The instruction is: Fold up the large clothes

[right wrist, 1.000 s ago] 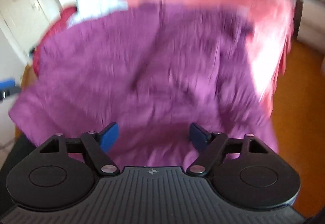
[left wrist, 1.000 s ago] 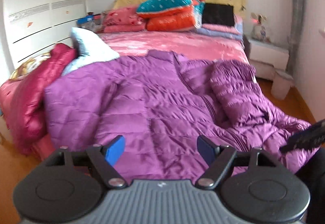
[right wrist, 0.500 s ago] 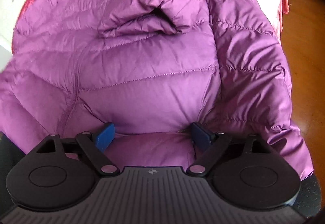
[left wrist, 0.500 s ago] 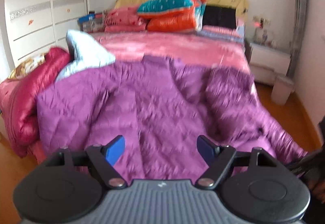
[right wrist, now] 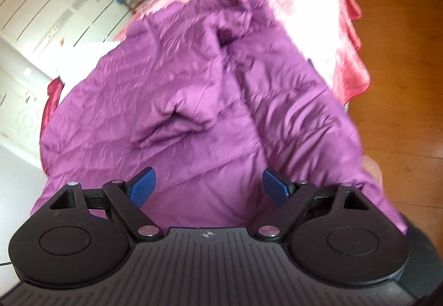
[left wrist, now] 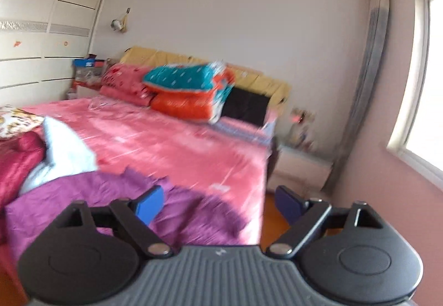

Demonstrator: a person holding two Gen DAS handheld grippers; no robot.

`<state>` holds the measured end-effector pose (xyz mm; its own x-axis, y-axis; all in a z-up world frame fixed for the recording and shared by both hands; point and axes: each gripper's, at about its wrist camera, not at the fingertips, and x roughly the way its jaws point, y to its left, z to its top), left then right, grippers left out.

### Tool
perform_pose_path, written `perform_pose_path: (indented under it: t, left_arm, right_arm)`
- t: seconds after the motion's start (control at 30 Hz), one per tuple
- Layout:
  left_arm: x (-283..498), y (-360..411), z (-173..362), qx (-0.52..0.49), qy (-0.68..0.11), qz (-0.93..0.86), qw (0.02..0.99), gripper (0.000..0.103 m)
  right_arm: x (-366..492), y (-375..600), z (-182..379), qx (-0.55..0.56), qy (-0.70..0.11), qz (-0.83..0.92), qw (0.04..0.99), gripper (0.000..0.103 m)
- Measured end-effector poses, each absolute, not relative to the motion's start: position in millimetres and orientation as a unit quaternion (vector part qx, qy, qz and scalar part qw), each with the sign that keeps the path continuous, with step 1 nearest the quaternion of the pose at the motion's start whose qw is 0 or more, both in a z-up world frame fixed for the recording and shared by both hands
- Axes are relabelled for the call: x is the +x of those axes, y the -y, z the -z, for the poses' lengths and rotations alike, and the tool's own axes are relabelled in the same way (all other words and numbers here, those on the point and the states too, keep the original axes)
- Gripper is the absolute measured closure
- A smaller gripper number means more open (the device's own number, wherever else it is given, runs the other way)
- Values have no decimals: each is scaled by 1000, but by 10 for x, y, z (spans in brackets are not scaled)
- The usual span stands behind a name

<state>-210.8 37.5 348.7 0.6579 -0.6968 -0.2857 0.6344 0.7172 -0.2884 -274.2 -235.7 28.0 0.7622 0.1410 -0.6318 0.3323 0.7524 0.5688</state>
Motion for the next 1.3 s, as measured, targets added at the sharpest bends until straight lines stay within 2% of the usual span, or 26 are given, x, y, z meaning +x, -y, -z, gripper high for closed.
perform_pose_path:
  t: [0.13,0.3,0.57,0.7,0.87,1.0,1.3]
  left_arm:
    - [-2135,-202,-3644,-149,-201,382,890,14]
    - [-2004,64,-3382,-174,-205,364,892,12]
    - [-1537,383,-2613,-117,-199,289,929,12]
    - [-1369,404,-2468,-94,-199,269,938,12]
    - [-1165,325,-2539,-73,-161,257,950,10]
    - [-1010,350,-2507,-39,-129,242,961,4]
    - [-632,408,-1945,15,-174,248,953,4]
  right_arm:
    - [-2901,2534,-304,370,-307,82,873,0]
    - [-3045,2779,-256,404,-262,115,869,0]
    - [-3318,3009,-266,414,-218,153,870,0]
    - [-3241,2980,-271,397,-218,142,880,0]
    - [-2956,2700,-445,282,-230,114,924,0]
    - [-2747,2433,-553,167,-238,83,953,0]
    - [-2226,1884,-492,-74,-274,39,958,2]
